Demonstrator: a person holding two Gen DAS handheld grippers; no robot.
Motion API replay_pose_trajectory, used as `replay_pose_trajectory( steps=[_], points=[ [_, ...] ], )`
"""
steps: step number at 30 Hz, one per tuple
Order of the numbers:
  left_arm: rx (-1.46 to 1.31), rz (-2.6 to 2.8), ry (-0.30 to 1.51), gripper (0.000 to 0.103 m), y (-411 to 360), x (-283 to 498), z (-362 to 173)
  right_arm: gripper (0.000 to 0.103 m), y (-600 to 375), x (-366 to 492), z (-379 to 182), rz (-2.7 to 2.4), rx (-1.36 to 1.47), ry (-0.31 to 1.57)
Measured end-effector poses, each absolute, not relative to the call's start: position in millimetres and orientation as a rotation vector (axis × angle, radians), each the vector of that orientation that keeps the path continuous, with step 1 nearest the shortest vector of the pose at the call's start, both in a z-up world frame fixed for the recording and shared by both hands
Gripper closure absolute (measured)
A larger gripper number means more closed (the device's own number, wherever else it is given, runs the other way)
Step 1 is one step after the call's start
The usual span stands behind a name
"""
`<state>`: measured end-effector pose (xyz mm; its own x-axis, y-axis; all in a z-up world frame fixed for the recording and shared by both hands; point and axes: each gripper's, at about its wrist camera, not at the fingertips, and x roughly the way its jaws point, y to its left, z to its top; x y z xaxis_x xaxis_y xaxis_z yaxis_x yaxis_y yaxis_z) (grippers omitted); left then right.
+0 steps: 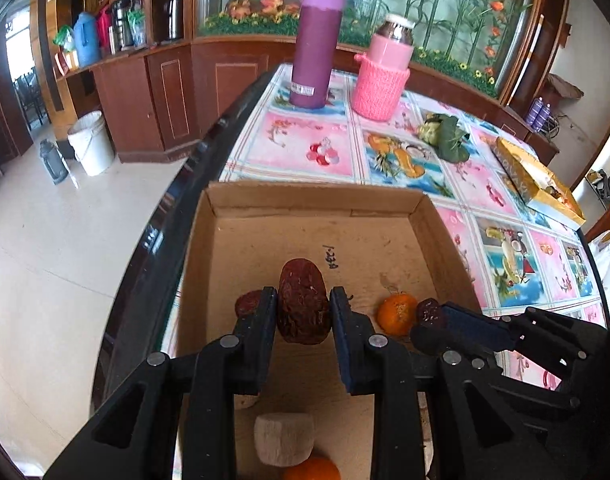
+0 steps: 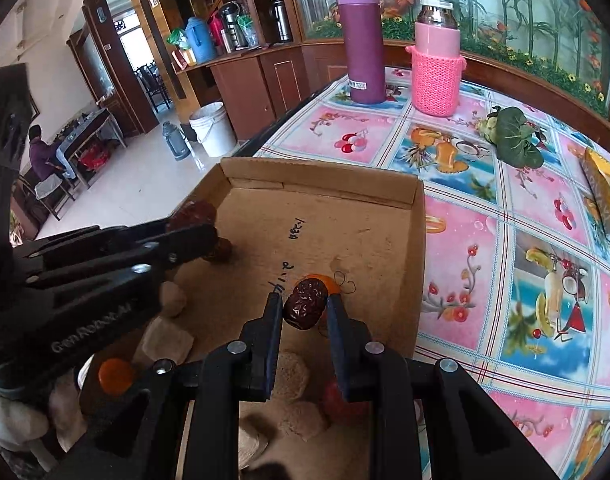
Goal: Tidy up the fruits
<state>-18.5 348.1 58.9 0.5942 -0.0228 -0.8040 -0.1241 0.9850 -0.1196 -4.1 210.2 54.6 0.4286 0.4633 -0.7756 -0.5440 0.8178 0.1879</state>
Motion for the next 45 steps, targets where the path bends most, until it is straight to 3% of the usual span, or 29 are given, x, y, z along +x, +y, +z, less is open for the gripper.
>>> replay_pose_trajectory(
  steps=[19,21,23,25,29,33,41,45],
  points=[
    [-0.183,0.096,1.0,0.077,356,-7,34,0.078,222,-7,44,0.676,-0.162,0.934],
    [-0.178,0.104,0.988,0.072,356,-10,37,0.077,221,-6,45,0.676,-0.159,0.934],
    [-0.175,0.105,0.972,0.05,355,-13,41,0.077,218,-8,46,0.676,-0.141,0.934],
    [-0.161,0.113,0.954,0.043,353,-18,46,0.072,216,-9,47,0.677,-0.126,0.937],
    [-0.146,0.112,0.935,0.035,347,-31,53,0.058,206,-19,51,0.666,-0.115,0.913],
    [-0.145,0.122,0.907,0.034,339,-47,61,0.048,186,-34,59,0.64,-0.083,0.879],
    [-0.116,0.255,0.754,0.03,313,-99,87,0.039,141,-62,66,0.581,-0.006,0.844],
    [-0.062,0.377,0.6,0.018,289,-134,105,0.035,124,-78,65,0.549,0.001,0.822]
  ],
)
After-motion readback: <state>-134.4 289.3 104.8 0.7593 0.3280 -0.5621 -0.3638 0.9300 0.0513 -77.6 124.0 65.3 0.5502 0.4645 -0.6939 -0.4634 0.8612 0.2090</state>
